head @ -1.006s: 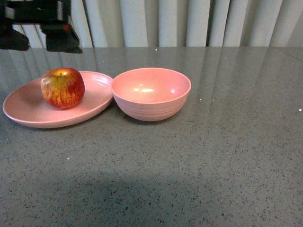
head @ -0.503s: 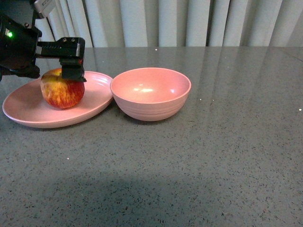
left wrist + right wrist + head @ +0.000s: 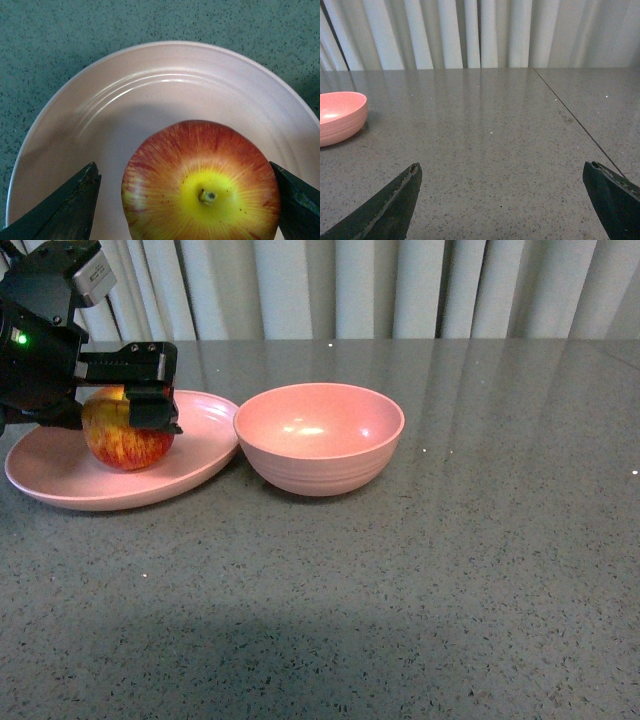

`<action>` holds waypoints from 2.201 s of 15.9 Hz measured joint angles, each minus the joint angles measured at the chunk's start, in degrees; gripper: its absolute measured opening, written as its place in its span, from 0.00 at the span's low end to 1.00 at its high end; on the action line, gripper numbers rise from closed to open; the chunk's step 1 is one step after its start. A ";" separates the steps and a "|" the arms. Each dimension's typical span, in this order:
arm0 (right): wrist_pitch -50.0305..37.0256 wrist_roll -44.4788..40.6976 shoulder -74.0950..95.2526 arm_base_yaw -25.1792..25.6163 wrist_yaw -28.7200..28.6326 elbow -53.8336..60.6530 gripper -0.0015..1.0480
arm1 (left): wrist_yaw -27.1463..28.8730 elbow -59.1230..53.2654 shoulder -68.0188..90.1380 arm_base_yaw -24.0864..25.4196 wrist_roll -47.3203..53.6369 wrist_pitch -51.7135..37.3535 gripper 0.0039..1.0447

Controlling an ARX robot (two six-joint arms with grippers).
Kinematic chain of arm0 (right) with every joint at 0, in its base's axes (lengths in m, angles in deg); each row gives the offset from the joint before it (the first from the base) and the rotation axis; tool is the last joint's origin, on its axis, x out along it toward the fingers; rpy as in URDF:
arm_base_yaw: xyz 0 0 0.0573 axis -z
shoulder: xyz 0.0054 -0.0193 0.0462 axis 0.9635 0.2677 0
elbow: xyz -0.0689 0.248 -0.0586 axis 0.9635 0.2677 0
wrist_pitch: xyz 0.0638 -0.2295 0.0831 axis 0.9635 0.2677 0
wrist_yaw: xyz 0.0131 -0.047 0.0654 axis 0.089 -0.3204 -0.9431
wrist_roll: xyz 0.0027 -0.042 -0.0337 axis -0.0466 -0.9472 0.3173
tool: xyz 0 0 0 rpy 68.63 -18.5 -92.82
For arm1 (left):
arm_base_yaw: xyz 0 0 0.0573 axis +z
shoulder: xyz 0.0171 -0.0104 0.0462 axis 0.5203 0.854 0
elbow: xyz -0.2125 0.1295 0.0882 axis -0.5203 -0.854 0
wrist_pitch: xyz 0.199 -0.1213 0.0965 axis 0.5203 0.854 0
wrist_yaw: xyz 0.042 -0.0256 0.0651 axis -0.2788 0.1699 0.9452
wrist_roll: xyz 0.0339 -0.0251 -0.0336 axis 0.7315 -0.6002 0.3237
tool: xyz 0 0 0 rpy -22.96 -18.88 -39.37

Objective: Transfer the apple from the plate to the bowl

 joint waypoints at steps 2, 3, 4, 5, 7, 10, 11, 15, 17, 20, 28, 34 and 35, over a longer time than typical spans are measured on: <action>0.00 0.02 0.00 0.00 0.00 0.00 0.94 | -0.52 -0.33 -0.02 0.00 0.02 0.00 0.88; 0.00 0.00 0.00 0.00 0.00 0.00 0.94 | -0.52 -0.33 0.00 0.00 0.04 -0.07 0.79; 0.00 0.02 0.00 0.00 0.00 0.00 0.94 | -0.55 -0.33 0.00 0.00 0.22 -0.09 0.71; 0.00 0.02 0.00 0.00 0.00 0.00 0.94 | -0.81 -0.33 -0.02 0.00 0.39 -0.09 0.68; 0.00 0.00 0.00 0.00 0.00 0.00 0.94 | -0.94 -0.33 -0.02 0.00 0.50 -0.02 0.66; 0.00 0.02 0.00 0.00 0.00 0.00 0.94 | -0.98 -0.33 -0.68 0.17 0.52 0.61 0.66; 0.00 0.02 0.00 0.00 0.00 0.00 0.94 | -0.94 -0.26 -1.29 0.17 0.55 0.79 0.65; 0.00 0.02 0.00 0.00 0.00 0.00 0.94 | -0.24 3.19 -6.21 -0.24 0.92 1.92 0.65; 0.00 0.00 0.00 0.00 0.00 0.00 0.94 | -0.11 5.14 -9.27 -2.14 0.94 2.69 0.65; 0.00 0.02 0.00 0.00 0.00 0.00 0.94 | -0.33 6.64 -10.80 -8.13 1.01 2.89 0.65; 0.00 0.00 0.00 0.00 0.00 0.00 0.94 | 0.31 9.97 -3.21 -18.88 0.63 2.38 0.65; 0.00 0.02 0.00 0.00 0.00 0.00 0.94 | 0.52 9.97 3.21 -20.28 -1.27 0.92 0.65; 0.00 0.02 0.00 0.00 0.00 0.00 0.94 | 0.52 9.97 4.07 -20.26 -1.44 0.57 0.65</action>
